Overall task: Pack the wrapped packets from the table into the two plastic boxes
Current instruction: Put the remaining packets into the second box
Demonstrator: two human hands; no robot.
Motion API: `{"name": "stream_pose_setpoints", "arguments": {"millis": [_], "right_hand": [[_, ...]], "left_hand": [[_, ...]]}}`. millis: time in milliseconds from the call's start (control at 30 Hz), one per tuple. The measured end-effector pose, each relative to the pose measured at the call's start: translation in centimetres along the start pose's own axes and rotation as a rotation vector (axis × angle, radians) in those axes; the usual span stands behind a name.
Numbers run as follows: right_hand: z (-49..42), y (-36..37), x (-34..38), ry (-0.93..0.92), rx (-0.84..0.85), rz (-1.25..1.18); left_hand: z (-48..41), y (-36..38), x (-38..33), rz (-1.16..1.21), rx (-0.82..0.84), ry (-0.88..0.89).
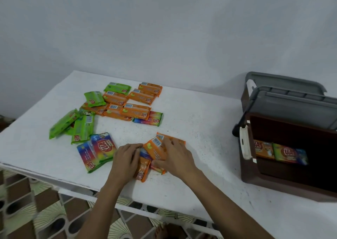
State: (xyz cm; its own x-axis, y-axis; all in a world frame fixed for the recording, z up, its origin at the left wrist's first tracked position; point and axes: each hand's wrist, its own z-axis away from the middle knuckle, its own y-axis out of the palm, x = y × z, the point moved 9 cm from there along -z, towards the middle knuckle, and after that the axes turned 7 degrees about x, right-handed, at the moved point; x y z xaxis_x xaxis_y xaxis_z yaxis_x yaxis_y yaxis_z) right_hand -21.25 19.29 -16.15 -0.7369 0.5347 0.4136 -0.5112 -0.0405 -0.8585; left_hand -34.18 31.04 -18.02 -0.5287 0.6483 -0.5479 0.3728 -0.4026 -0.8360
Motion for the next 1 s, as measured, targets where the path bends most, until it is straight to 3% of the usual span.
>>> {"name": "stream_pose_setpoints", "arguments": {"millis": [233, 467, 600, 833, 1000], "right_hand": [[-0.1, -0.9, 0.2, 0.002, -0.033, -0.004], [0.6, -2.0, -3.0, 0.108, 0.052, -0.687], [1.4, -2.2, -4.4, 0.152, 0.053, -0.930], [2.3, -2.0, -6.0, 0.184, 0.050, -0.979], [2.7, -1.7, -6.4, 0.177, 0.034, -1.048]], "left_hand": [[-0.2, 0.0, 0.2, 0.065, -0.004, -0.031], [-1.7, 0.9, 0.4, -0.118, 0.178, -0.146], [-2.7, 1.3, -0.4, -0.232, 0.270, -0.220], [-4.2, 0.7, -0.9, -0.202, 0.368, -0.287], [-4.7, 0.5, -2.1, -0.012, 0.464, -0.279]]}}
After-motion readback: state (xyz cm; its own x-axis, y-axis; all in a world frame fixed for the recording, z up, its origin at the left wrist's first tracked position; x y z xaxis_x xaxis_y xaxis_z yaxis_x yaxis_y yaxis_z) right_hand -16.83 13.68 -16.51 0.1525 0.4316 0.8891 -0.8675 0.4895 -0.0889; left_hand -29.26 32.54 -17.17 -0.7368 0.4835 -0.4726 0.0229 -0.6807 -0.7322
